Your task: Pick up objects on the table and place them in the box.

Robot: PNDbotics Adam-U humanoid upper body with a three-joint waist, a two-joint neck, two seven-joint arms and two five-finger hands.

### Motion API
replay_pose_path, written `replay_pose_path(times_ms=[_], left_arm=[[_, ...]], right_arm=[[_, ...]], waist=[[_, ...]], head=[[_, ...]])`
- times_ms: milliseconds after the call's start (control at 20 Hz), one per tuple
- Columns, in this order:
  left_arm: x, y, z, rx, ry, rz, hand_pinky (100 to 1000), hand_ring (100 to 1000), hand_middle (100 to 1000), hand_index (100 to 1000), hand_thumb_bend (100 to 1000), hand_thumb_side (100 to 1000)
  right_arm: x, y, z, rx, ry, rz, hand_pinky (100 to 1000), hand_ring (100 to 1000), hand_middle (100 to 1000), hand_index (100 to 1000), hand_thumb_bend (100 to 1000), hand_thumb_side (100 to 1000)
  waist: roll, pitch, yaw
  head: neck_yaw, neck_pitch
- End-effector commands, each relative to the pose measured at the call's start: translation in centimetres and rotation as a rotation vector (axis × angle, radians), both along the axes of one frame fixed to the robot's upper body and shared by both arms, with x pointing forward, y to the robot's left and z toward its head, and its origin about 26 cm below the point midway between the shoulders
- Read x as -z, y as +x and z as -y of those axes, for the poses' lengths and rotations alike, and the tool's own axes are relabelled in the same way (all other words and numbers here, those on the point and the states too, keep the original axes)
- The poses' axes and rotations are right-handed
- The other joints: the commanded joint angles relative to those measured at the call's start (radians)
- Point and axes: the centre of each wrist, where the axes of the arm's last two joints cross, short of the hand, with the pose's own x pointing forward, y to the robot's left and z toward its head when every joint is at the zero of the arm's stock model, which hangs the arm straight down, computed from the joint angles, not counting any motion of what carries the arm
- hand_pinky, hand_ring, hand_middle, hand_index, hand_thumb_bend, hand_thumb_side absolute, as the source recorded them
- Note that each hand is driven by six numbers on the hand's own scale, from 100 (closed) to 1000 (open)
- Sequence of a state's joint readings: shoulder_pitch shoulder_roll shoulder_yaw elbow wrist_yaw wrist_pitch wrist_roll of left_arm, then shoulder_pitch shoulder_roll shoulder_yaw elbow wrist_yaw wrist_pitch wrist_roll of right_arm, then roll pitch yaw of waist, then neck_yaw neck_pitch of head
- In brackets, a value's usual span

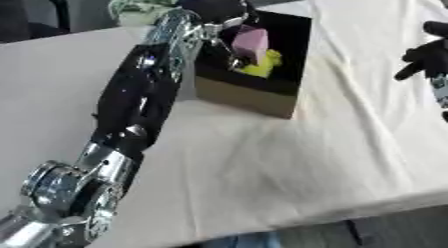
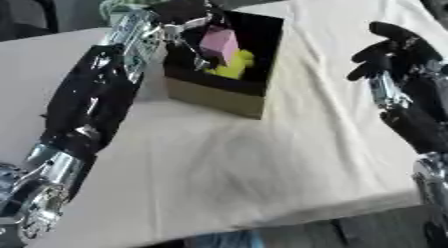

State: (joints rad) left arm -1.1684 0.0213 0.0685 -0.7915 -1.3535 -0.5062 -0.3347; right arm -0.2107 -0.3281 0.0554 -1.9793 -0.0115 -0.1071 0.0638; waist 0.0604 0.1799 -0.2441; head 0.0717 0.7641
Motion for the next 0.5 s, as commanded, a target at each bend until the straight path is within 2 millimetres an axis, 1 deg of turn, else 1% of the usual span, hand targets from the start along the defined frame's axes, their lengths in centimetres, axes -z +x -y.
replay_pose_path(times_ms=[50,100,200,250,350,400,450,500], left_arm=[[-1.3,0.0,-0.2,0.008,-0.022,0.053,730,660,720,834,544,370],[-1.6,-0.1,-0.4,0.007,-0.037,0.067,749,688,745,844,616,422],[-2.7,-0.2,-0.9,-0.005,-0.077,0.112,765,711,764,854,653,453],[-3.2,-0.3,-1.2,-0.012,-0.099,0.132,766,713,765,855,657,461],[-4.3,-0.5,-1.9,-0.020,-0.155,0.169,758,696,749,852,643,466],[-4.9,-0.6,-2.3,-0.018,-0.188,0.187,746,673,723,844,615,458],[-5.4,-0.8,-2.6,-0.012,-0.226,0.204,736,656,704,835,585,443],[-6.0,-1.1,-3.0,-0.003,-0.263,0.220,724,637,679,823,509,409]], right_arm=[[-0.8,-0.2,0.0,-0.002,-0.002,0.027,887,530,577,870,100,532],[-0.7,-0.2,0.1,-0.001,-0.001,0.027,887,530,577,870,100,532],[-0.7,-0.2,0.1,0.001,-0.001,0.025,887,530,577,870,100,533],[-0.7,-0.2,0.1,0.002,0.000,0.024,887,530,576,870,100,533],[-0.6,-0.2,0.1,0.004,0.001,0.022,887,530,576,870,100,533],[-0.6,-0.2,0.2,0.005,0.001,0.021,887,530,576,870,100,533],[-0.6,-0.2,0.2,0.006,0.002,0.020,887,530,576,870,100,532],[-0.6,-0.2,0.2,0.008,0.002,0.020,887,529,576,870,100,532]], waist=[[-0.010,-0.014,0.003],[-0.010,-0.015,0.004],[-0.011,-0.018,0.008],[-0.012,-0.019,0.010],[-0.013,-0.020,0.015],[-0.013,-0.021,0.019],[-0.014,-0.021,0.022],[-0.015,-0.021,0.026]], head=[[-0.002,-0.005],[-0.003,-0.004],[-0.004,-0.003],[-0.006,-0.003],[-0.009,-0.003],[-0.010,-0.002],[-0.012,-0.002],[-0.012,-0.001]])
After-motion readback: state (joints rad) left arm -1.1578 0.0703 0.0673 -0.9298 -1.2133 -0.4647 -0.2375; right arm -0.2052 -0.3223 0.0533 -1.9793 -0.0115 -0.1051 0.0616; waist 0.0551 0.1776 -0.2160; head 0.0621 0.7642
